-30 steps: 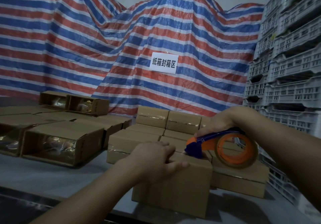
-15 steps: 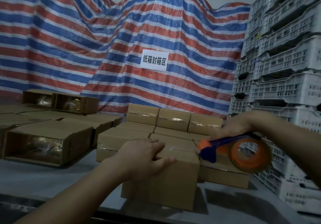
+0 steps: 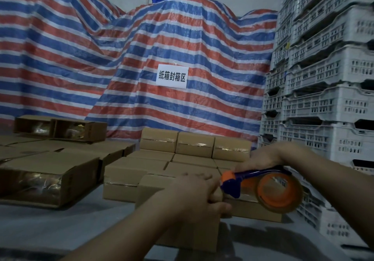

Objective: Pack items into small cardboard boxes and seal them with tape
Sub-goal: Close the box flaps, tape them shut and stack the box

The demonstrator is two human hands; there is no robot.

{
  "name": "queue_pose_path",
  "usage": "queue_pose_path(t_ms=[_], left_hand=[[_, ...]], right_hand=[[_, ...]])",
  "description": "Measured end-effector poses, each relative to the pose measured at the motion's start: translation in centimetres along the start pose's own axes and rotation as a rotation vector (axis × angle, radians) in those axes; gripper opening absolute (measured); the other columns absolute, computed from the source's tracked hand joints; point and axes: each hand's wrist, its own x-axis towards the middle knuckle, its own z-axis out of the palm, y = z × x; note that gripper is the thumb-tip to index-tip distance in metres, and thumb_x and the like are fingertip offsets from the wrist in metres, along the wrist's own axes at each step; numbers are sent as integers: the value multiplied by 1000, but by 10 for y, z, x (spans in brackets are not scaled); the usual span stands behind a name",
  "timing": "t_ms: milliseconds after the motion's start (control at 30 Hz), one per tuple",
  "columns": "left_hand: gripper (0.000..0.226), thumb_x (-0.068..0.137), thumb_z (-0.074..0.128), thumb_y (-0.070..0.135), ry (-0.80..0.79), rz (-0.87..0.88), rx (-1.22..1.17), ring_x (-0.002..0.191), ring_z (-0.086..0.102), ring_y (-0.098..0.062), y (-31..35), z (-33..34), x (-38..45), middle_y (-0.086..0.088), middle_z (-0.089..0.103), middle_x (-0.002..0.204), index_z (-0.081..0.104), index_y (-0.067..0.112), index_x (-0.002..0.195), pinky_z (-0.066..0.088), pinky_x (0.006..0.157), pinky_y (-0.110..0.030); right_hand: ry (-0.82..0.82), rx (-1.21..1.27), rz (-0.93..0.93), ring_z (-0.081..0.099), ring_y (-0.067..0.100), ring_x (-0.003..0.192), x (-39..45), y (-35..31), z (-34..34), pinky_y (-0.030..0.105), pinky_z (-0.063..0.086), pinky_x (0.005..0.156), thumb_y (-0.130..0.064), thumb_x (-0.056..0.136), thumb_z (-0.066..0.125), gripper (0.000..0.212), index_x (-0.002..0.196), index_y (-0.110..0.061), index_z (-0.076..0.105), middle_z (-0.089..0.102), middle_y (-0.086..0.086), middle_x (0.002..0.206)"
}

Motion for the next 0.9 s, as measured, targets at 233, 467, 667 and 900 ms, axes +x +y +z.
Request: queue_pose_path(t_ms=[233,467,667,900], left_hand=[[63,95,38,65,62,6,51,132,43,-19,-1,5,-2,0,44,147,38,27,144,34,111,-45],[66,94,36,67,72,4,68,137,40,-20,-3,5,-3,0,39,152,37,27,146,33,112,-44],[65,94,36,67,61,8,75,140,36,-23,-3,5,-1,0,30,159,31,33,149,32,111,-46],[62,94,36,68,74,14,80,136,40,-23,-5,8,-1,0,35,155,37,31,144,32,109,-46]], right_hand=[[44,104,-88,66,9,67,-22,21,-1,23,52,69,-100,57,46,80,77,-26,71,72,-7,77],[214,-682,20,53,14,67,-5,-12,52,29,41,58,-81,80,52,59,83,-22,58,57,-5,80],[560,-498,-19,40,6,55,-16,26,100,26,30,51,-91,78,34,61,74,-31,40,42,-11,66],[624,-223,103,50,1,57,0,38,157,22,33,46,-93,78,28,72,72,-27,56,55,-8,67]])
